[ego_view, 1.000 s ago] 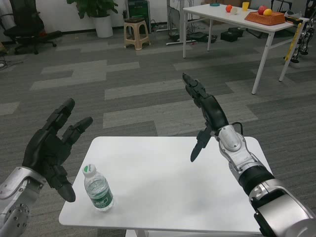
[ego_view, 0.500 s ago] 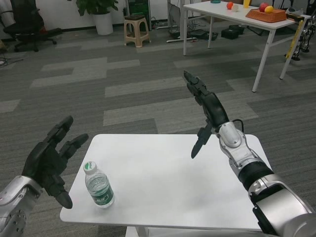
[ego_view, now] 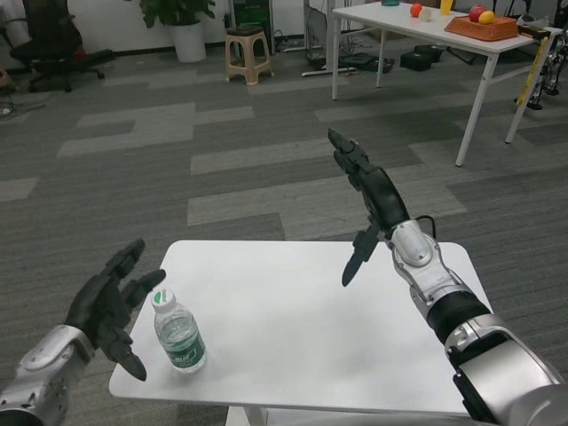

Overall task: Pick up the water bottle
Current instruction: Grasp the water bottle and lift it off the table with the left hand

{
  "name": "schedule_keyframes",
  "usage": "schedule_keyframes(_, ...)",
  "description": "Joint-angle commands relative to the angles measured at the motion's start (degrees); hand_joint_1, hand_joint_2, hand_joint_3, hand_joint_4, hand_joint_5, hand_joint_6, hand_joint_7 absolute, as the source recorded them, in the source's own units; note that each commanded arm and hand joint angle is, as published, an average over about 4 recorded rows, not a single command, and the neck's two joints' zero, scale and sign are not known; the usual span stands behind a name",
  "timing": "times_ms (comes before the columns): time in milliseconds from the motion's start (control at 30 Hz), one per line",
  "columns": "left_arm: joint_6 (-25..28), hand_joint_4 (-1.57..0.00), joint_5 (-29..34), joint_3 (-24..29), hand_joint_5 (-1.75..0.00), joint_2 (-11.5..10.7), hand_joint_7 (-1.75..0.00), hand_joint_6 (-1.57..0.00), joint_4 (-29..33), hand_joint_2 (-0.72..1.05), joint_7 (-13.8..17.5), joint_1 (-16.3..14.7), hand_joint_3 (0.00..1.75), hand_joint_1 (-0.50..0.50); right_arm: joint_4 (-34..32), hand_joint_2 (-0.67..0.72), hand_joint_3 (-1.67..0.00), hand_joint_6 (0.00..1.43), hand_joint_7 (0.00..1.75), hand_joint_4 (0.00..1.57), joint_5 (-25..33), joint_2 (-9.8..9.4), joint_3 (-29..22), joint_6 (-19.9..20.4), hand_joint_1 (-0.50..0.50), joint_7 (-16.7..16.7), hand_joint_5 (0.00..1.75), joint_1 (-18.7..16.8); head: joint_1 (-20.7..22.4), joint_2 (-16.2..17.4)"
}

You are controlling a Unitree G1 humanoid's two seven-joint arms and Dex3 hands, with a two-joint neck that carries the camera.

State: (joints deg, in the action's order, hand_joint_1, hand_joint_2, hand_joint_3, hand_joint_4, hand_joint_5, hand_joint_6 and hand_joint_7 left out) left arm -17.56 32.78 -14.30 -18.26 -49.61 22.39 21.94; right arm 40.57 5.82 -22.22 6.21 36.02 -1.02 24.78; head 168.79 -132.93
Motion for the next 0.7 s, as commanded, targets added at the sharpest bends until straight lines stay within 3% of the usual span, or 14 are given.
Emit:
schedule_keyframes(33,-2.17,0.00,0.83,-2.26,-0.62,0.55,0.00,0.00,-4.27,-0.55,0.20,2.98,0.09,-0.50,-0.54,0.53,0.00,0.00,0.00,0.00,0.15,-0.06,0.20,0.37,-0.38,-0.21,0.00,0.84,-0.01,-0.09)
schedule_keyframes(700,-4.81,0.00,1.45,-10.48,-0.62,2.40,0.00,0.00,-12.66,-0.55,-0.28,6.36,0.09,-0.50,-2.34,0.53,0.00,0.00,0.00,0.00,0.15,-0.55,0.47,0.37,-0.38,-0.21,0.00,-0.39,0.39,-0.70)
